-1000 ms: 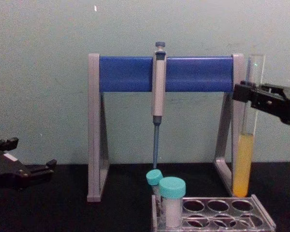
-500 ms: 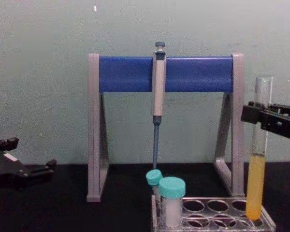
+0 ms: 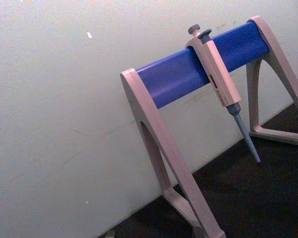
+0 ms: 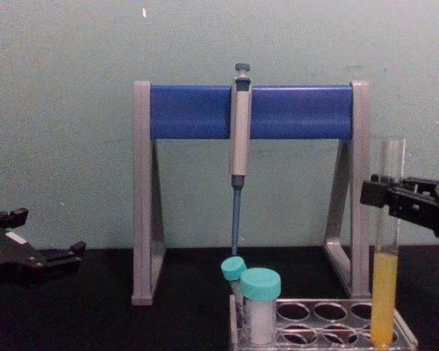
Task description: Pick up the test tube from the test tube rack, shake it, then place it back into the test tube rack.
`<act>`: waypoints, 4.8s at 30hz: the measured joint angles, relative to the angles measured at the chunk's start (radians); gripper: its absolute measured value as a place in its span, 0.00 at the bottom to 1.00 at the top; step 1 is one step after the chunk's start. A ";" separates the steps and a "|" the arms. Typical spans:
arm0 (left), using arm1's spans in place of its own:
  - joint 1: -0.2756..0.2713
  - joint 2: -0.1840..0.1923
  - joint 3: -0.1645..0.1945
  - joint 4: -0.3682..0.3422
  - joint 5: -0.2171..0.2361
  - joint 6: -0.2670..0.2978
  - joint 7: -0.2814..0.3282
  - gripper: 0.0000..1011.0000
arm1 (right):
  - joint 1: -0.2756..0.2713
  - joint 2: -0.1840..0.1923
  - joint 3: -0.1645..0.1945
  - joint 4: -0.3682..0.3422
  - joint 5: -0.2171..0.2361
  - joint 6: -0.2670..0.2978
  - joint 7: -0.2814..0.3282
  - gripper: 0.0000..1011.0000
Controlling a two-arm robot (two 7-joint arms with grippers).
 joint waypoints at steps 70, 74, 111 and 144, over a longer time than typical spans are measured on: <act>0.000 0.000 0.000 0.000 0.000 0.000 0.000 0.99 | 0.047 -0.043 -0.057 0.129 -0.079 0.014 0.008 0.23; 0.000 0.000 0.000 0.000 0.000 0.000 0.000 0.99 | 0.047 -0.043 -0.057 0.129 -0.080 0.014 0.007 0.23; 0.000 0.000 0.000 0.000 0.000 0.000 0.000 0.99 | 0.046 -0.042 -0.057 0.129 -0.082 0.017 0.008 0.86; 0.000 0.000 0.000 0.000 0.000 0.000 0.000 0.99 | -0.096 -0.059 0.101 -0.023 -0.101 -0.200 -0.139 0.99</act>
